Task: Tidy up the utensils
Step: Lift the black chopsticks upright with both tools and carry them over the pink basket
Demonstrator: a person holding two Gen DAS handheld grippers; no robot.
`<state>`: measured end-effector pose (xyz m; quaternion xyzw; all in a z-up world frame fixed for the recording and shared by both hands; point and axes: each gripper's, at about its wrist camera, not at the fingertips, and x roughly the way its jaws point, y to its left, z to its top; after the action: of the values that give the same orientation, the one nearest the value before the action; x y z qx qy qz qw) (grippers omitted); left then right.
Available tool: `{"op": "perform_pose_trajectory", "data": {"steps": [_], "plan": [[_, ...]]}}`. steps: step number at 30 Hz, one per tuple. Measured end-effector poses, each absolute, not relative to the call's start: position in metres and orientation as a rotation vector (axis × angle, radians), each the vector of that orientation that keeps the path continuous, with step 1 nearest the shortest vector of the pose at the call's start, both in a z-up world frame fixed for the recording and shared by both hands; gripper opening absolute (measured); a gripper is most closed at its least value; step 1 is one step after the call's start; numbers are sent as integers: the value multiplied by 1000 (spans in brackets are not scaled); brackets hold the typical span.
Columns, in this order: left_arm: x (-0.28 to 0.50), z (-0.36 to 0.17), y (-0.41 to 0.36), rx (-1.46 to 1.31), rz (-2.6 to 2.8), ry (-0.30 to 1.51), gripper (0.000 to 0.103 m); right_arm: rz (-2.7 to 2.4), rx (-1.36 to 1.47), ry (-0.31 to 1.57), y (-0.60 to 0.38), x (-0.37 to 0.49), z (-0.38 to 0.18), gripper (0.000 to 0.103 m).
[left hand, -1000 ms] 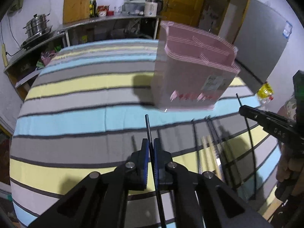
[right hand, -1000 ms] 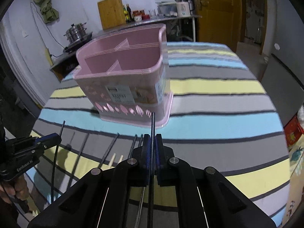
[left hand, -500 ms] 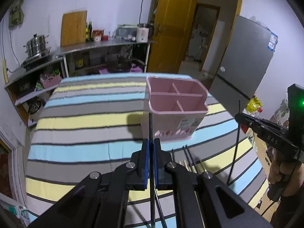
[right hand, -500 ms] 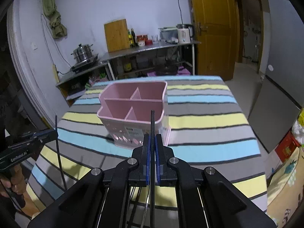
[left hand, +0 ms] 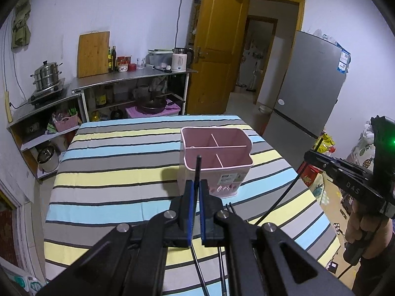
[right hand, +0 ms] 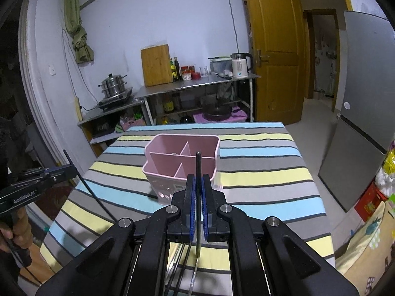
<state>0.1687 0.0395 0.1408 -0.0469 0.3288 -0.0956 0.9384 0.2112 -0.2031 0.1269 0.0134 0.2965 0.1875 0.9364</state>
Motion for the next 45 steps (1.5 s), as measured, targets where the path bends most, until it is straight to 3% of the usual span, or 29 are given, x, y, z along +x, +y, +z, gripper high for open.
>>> {"op": "perform_pose_trajectory", "data": {"steps": [27, 36, 45], "plan": [[230, 234, 29, -146, -263, 520, 4, 425, 141, 433, -178, 258, 203, 4], [264, 217, 43, -192, -248, 527, 4, 429, 161, 433, -165, 285, 192, 4], [285, 170, 43, -232, -237, 617, 4, 435, 152, 525, -152, 308, 146, 4]]}}
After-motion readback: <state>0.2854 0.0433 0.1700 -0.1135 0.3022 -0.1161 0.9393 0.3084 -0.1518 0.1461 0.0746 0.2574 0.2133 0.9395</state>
